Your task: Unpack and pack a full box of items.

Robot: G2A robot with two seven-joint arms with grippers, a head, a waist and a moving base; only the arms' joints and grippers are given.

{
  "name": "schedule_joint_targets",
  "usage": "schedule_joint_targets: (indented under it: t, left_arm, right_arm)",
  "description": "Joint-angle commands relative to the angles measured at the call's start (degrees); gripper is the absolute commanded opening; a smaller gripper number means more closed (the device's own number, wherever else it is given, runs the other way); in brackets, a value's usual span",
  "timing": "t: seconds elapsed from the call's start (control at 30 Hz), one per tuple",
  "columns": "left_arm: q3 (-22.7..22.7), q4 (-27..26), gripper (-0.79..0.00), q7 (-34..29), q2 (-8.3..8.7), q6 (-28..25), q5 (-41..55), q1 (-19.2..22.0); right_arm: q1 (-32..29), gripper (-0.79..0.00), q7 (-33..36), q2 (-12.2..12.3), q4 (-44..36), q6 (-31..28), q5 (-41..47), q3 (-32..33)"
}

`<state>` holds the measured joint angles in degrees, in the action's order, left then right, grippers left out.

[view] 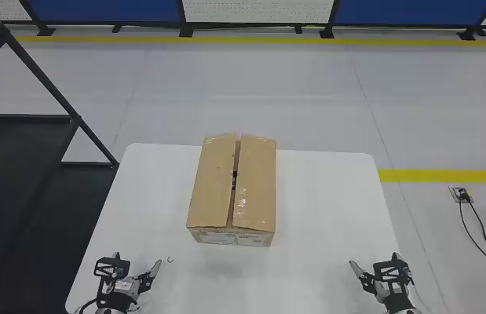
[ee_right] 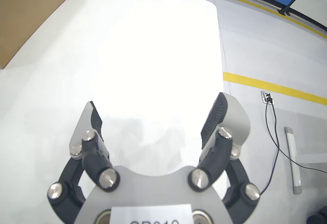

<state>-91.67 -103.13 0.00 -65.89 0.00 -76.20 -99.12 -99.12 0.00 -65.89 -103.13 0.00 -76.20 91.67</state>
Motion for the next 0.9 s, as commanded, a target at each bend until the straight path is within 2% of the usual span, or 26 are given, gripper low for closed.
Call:
schedule_joint_targets:
  t: [0.0,0.5,0.57,0.7,0.87]
  left_arm:
    - [0.0,0.0,-0.001,0.0,0.00,0.0,0.0,0.0]
    - [0.0,0.0,0.000,0.0,0.00,0.0,0.0,0.0]
    - [0.3,0.0,0.000,0.6,0.01,-1.5,0.2,0.0]
    - [-0.7,-0.1,0.000,2.7,-0.06,-2.4,1.5,0.2]
    - [-2.4,-2.8,0.000,5.2,-0.18,-2.9,3.7,-0.3]
  right_arm:
    - [0.0,-0.001,0.0,0.0,0.0,0.0,0.0,0.0]
    - [0.0,0.000,0.0,0.0,0.0,0.0,0.0,0.0]
    - [0.0,0.000,-0.3,0.0,-0.3,-0.9,-0.4,-0.1]
    - [0.0,0.000,-1.3,-0.1,-3.2,-1.4,-0.4,0.0]
    - [-0.5,0.000,-1.4,0.0,-8.0,-4.2,-2.4,0.0]
